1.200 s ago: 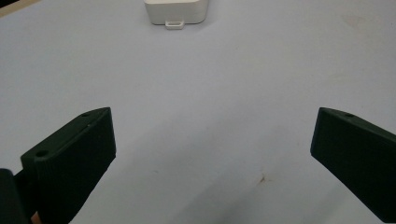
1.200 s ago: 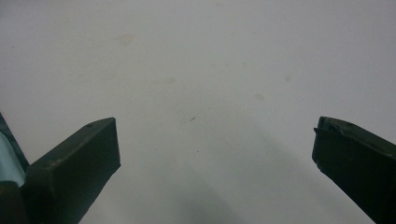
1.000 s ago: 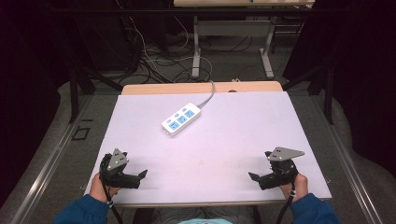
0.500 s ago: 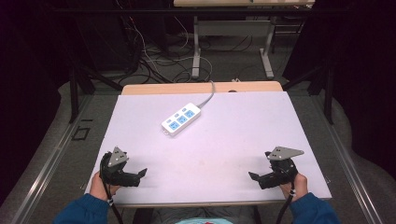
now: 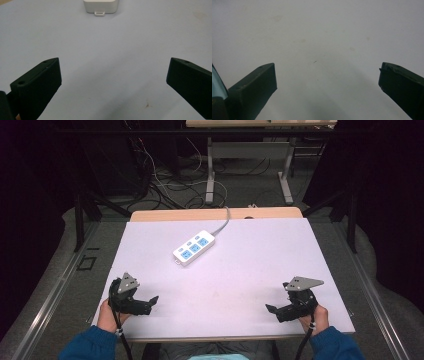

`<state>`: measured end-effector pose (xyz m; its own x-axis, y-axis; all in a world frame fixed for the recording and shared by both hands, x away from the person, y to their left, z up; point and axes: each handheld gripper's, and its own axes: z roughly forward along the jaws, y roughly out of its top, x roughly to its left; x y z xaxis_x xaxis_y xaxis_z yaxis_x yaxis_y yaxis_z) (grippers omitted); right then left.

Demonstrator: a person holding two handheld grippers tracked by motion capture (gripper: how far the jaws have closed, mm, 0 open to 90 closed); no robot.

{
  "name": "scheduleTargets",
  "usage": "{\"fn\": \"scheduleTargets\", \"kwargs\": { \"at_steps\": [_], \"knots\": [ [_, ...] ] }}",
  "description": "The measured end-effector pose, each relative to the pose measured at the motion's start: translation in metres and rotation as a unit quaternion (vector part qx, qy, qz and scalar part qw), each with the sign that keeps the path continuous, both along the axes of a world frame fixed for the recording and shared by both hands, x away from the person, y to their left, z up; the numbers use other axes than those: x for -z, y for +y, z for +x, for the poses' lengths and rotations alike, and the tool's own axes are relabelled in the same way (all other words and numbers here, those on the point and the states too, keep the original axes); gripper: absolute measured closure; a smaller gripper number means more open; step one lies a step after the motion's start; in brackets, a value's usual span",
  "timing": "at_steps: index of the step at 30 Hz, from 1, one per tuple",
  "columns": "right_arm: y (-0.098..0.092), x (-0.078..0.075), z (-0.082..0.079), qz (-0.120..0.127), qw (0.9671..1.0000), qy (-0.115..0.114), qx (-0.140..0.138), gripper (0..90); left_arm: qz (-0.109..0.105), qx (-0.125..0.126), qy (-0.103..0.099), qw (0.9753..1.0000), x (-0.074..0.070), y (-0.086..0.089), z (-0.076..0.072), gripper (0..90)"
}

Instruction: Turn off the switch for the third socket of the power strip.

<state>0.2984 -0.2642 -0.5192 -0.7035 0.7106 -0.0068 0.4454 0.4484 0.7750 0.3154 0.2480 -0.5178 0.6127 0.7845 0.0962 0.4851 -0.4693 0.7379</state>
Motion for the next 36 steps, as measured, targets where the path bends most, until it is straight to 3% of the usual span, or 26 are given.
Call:
{"fn": "scheduleTargets", "kwargs": {
  "at_steps": [3, 11, 36],
  "knots": [
    [0.000, 0.000, 0.001, 0.002, 1.0000, -0.005, 0.002, 1.1, 0.005, 0.003, 0.004, 1.0000, -0.002, -0.001, 0.005, 0.0],
    [0.001, 0.000, 0.003, -0.001, 1.0000, -0.003, 0.003, 1.1, -0.010, -0.011, 0.002, 0.9999, -0.005, -0.001, 0.013, 0.0],
    [0.003, 0.001, 0.004, -0.005, 1.0000, 0.005, 0.004, 1.5, -0.002, 0.002, 0.004, 1.0000, -0.008, -0.018, 0.050, 0.0]
  ]
}}
